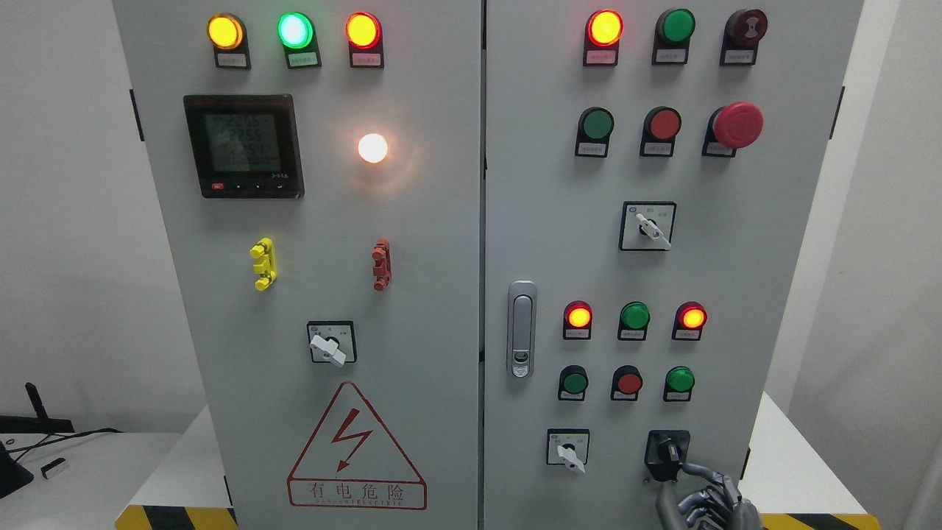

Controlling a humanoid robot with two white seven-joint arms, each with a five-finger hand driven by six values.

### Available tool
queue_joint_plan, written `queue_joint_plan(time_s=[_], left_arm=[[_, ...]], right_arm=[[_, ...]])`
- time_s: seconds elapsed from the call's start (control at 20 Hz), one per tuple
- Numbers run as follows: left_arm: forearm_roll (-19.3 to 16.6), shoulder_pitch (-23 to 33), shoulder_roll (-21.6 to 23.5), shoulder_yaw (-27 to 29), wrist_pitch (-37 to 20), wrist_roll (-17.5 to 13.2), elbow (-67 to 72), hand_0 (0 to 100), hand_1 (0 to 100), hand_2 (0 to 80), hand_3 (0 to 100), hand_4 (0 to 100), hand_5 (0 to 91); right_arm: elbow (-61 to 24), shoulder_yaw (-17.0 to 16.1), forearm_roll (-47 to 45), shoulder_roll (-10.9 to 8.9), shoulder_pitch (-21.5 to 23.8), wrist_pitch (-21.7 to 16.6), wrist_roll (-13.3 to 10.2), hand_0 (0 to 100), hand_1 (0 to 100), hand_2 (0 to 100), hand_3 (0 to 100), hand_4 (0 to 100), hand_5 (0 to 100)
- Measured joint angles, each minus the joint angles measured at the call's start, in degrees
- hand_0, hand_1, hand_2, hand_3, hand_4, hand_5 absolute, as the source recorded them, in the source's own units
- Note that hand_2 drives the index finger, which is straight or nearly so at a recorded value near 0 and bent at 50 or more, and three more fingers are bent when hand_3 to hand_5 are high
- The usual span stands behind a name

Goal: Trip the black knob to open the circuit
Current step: 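Raise the right hand toward the black rotary knob, then close the right hand's fingers around the black rotary knob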

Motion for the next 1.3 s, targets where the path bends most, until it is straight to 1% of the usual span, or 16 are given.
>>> queue_joint_plan(time_s=[1.3], left_arm=[[0.0, 0.0, 0.0, 0.0, 0.0, 0.0, 0.0, 12, 39, 0.0, 0, 0, 0.0]], right_arm=[[0.3, 0.0, 0.0, 0.06, -0.6, 1.0, 0.0, 38, 78, 42, 80, 89, 100]])
